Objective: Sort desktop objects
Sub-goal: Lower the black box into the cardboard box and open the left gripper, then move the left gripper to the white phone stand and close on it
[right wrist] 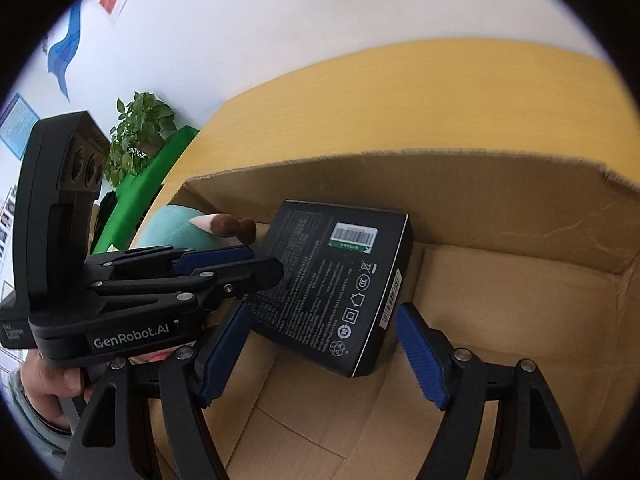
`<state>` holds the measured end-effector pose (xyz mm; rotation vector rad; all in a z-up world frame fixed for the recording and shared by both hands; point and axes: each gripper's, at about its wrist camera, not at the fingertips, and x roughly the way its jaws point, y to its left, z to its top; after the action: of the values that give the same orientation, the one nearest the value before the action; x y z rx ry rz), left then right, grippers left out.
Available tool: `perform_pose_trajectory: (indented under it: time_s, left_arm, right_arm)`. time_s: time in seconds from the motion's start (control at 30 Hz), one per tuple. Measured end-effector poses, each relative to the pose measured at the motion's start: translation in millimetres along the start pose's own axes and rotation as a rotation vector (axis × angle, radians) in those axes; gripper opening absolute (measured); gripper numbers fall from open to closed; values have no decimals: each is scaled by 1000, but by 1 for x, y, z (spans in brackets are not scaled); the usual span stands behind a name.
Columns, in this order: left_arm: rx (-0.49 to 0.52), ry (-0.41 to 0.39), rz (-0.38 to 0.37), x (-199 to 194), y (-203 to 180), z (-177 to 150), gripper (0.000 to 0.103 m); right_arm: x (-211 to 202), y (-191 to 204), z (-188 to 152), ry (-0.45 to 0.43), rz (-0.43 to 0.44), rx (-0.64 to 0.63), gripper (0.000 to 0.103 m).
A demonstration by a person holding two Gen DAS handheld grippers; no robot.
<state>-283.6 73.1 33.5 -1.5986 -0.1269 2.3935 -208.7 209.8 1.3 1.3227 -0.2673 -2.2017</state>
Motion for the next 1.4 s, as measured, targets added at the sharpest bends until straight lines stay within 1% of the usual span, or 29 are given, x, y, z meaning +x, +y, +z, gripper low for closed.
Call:
perform_pose_trajectory:
  time_s: [0.03,0.1,0.13,0.2,0.27,0.3,0.33,0.37,0.4,0.43,0.47,0.5,0.53,0.57,0.63,0.7,0.77,0.8,0.87,0.93,1.0,1.07,1.1,1.17,1.2,1.27,1.33,1.37,1.4]
  left_arm:
    - [8,-19,0,-8,-1,0,37]
    - [53,-97,27,-31,-4,-2,38]
    - [82,-151,52,-49,-8,-8,39]
    - [123,-242,76,-78,-13,-21,51]
    - [167,-372,105,-116,-21,-40,74]
    - [183,-427,125,-132,-25,-50,79]
    - [199,-495,154,-152,-28,-65,90]
    - [206,-539,185,-166,-33,-75,103]
    - [208,-572,210,-178,-33,-84,103]
    - [211,-619,235,-194,-34,-100,103]
    - [209,-646,242,-203,-35,-107,103]
    - [203,-667,236,-212,-35,-116,103]
    - [187,-686,215,-223,-31,-130,103]
    - [168,-690,202,-228,-29,-140,103]
    - [122,-684,221,-237,-23,-159,103]
    - [90,-690,245,-241,-19,-178,103]
    - [62,-745,269,-247,-14,-202,103]
    - [50,-763,267,-249,-12,-213,103]
    - [27,-775,216,-252,-9,-231,103]
    - [19,-768,168,-254,-8,-246,103]
    - [23,-760,153,-255,-6,-263,103]
    - [33,-745,157,-251,-6,-282,103]
    - [32,-732,148,-246,-9,-288,103]
    - [25,-676,109,-230,-13,-304,103]
    - [33,-641,88,-220,-17,-311,103]
    - [37,-593,70,-203,-26,-324,103]
    - [48,-553,39,-188,-36,-336,103]
    - [54,-529,25,-181,-43,-341,103]
    - [56,-515,18,-175,-46,-346,103]
  right_arm:
    - [-12,6,-1,-17,-3,-17,76]
    - [-29,12,2,-49,-3,-40,78]
    - [-34,18,5,-74,-15,-59,79]
    - [-56,28,8,-131,-80,-94,79]
    - [-87,44,0,-190,-114,-119,79]
    - [-88,54,0,-210,-122,-130,79]
    - [-106,64,-8,-244,-144,-148,81]
    - [-116,71,-14,-265,-168,-158,82]
    - [-130,76,-22,-285,-197,-167,83]
    - [-130,87,-23,-303,-224,-178,84]
    - [-143,94,-37,-325,-247,-189,84]
    - [-152,96,-49,-340,-264,-197,85]
    - [-157,98,-58,-353,-284,-204,86]
    - [-162,103,-71,-368,-331,-216,86]
    - [-172,113,-96,-386,-412,-254,86]
    - [-180,120,-114,-396,-435,-276,86]
    - [-186,127,-139,-422,-440,-293,86]
    - [-186,130,-146,-432,-446,-297,86]
    - [-196,131,-170,-460,-462,-305,86]
    - [-198,126,-188,-448,-434,-300,86]
    - [-202,117,-205,-406,-381,-275,86]
    - [-199,102,-226,-310,-353,-213,86]
    - [-198,97,-233,-280,-347,-202,86]
    - [-187,85,-261,-207,-352,-189,86]
    - [-180,82,-270,-179,-352,-181,86]
    - [-165,74,-292,-103,-321,-158,86]
    - [-150,73,-308,-60,-305,-147,86]
    - [-143,76,-313,-54,-315,-146,85]
    - [-136,77,-317,-50,-342,-139,85]
